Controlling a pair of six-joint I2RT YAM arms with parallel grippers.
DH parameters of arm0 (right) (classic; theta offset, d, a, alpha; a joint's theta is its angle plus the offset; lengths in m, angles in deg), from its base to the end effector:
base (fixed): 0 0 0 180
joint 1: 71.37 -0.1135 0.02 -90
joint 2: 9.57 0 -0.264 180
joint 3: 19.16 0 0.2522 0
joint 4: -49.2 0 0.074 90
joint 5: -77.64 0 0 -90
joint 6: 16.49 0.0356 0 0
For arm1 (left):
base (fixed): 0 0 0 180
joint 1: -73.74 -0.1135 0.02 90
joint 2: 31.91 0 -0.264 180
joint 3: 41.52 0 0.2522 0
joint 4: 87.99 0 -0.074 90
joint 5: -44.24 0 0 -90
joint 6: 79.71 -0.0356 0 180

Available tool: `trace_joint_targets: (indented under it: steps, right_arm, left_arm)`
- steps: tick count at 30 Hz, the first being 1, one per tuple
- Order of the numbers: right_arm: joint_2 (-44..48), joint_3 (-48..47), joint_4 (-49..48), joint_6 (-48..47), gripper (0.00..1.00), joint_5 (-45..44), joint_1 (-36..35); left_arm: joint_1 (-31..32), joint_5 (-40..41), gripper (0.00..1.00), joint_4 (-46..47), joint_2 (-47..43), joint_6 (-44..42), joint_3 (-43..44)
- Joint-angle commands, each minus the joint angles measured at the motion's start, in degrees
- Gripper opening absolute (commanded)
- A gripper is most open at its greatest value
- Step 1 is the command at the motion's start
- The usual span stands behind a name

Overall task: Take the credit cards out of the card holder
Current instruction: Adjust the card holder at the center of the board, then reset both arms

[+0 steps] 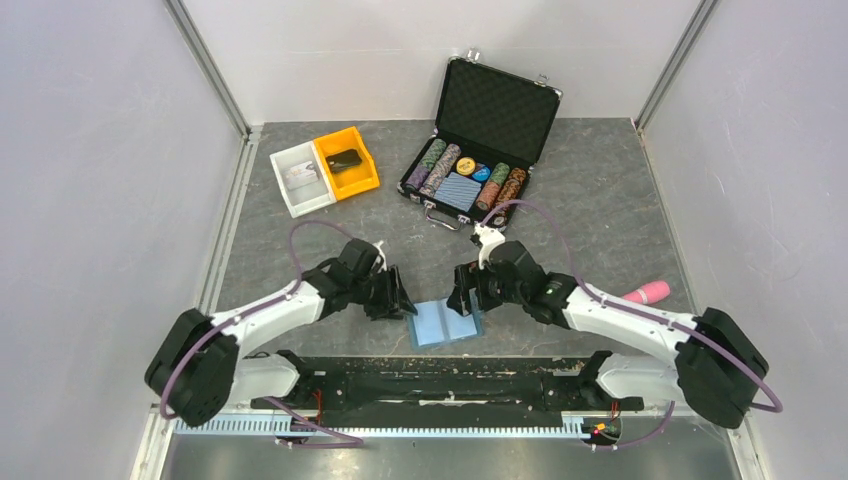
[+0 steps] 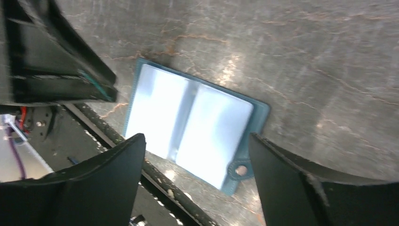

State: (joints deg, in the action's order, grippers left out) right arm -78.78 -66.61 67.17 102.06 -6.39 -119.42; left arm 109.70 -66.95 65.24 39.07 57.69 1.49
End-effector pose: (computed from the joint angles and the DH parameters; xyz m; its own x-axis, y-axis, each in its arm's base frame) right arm 0.1608 0.1844 0.1969 -0.7544 -0.1282 -0.6438 -0.4925 0.7589 0.4260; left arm 0.1694 -0.1388 0.1573 -0.9747 -0.1408 -0.1735 -0.0016 0.7808 -0.6247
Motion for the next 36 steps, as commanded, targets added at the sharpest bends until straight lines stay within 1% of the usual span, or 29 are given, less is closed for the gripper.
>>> trace_joint_targets:
  steps: [1,4,6,7,9,14,18,24,30,36]
  right_arm:
    - [5.23,-4.51,7.0,-5.08,0.88,-5.41,0.58]
    - [9.56,-6.33,9.45,-7.54,0.98,-10.38,0.59]
    - [13.34,-7.01,10.83,-9.04,0.98,-15.59,0.58]
    - [15.41,-7.44,12.0,-9.63,0.98,-18.23,0.6]
    - [19.04,-8.86,13.88,-10.38,0.98,-22.26,0.61]
    - [26.95,-13.05,17.58,-10.28,0.98,-30.67,0.58]
    - [32.13,-12.96,18.11,-9.9,0.98,-34.02,0.57]
    - [36.11,-10.65,18.13,-7.32,0.98,-32.92,0.59]
    - [36.1,-9.53,18.53,-6.86,0.98,-32.6,0.59]
    - [36.0,-9.89,17.69,-7.14,0.98,-32.48,0.61]
  left_arm:
    - [0.07,8.13,0.56,-12.71,-7.98,-6.33,9.41]
    - [0.07,13.28,0.63,-19.38,-13.95,-9.41,16.25]
    - [0.08,16.3,0.68,-22.89,-18.01,-11.83,20.86]
    - [0.07,17.62,0.75,-24.26,-19.97,-12.92,22.44]
    - [0.07,19.67,0.99,-26.31,-23.35,-14.63,25.62]
    - [0.07,23.56,1.0,-28.47,-30.8,-16.93,29.7]
    - [0.07,25.4,1.0,-28.38,-34.89,-17.09,30.42]
    - [0.07,26.43,1.0,-27.23,-38.84,-17.06,28.4]
    - [0.03,26.29,1.0,-26.1,-41.32,-17.28,26.39]
    - [0.07,26.44,1.0,-26.1,-41.65,-16.88,25.42]
